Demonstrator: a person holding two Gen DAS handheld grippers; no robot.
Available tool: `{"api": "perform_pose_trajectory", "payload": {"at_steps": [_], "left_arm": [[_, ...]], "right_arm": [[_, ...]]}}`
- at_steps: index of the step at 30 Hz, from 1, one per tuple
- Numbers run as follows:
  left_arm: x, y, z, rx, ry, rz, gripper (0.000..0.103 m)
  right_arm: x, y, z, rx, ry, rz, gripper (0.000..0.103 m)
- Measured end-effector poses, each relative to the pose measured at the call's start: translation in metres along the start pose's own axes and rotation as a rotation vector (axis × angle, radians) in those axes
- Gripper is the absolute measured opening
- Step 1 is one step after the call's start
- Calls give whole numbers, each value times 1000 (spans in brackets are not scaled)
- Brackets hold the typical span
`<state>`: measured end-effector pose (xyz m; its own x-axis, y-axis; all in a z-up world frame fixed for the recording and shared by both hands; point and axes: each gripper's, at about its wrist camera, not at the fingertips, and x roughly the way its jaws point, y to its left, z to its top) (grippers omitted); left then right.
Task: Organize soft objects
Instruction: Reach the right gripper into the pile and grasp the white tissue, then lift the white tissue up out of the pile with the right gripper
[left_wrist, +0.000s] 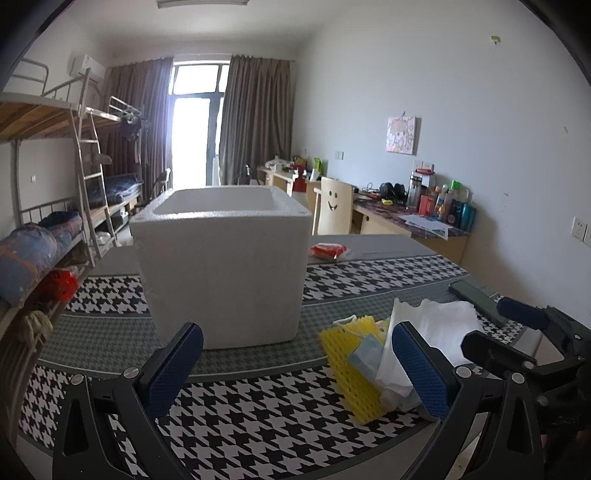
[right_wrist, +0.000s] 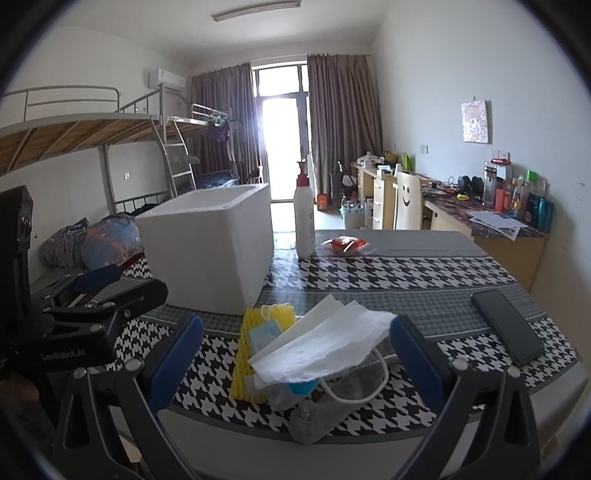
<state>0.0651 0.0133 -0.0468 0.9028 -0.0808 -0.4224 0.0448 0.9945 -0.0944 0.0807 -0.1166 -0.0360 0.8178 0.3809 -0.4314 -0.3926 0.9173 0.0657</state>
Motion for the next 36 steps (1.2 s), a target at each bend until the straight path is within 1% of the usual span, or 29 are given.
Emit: {"api": "perform_pose_trajectory", "payload": {"at_steps": [4,6,10,14,16,18,19,22,25,27,29,34,36], "left_arm": [[6,-1,-2,-1,16,-13,102],[8,-2,-3,4,24,-27,102],[12,-5,-7,13,37,-40,102],[17,-7,-10,15,56,-45,102],[19,-7,-12,13,62,-41,102],[20,-7,-12,11,70,-44,102],[20,-7,-12,11,73,-45,102],[22,-9,-13,14,79,-48,102],[23,-11,-13,18,83,-53,102],[25,-13,-14,20,88,-59,102],[26,-15,-14,22,92,-65,102],[26,-20,-15,30,102,-95,102],[26,-23,-16,38,105,-114,102]], "right_arm": [[9,-1,-2,2,43,-6,90],[12,-3,-4,8,60,-9,79],[17,-8,-7,15,100,-6,69],[19,-9,-9,16,126,-4,67],[21,-9,-11,12,137,-2,62],[23,-10,-13,12,152,-2,54],[24,-11,-14,13,157,-3,53],[25,-12,-16,12,166,-7,44],[25,-13,-15,11,166,-6,29],[23,-14,-13,11,159,-2,23],[20,-15,-11,16,147,2,22],[12,-18,-2,19,108,-5,14],[9,-19,2,27,89,1,13]]}}
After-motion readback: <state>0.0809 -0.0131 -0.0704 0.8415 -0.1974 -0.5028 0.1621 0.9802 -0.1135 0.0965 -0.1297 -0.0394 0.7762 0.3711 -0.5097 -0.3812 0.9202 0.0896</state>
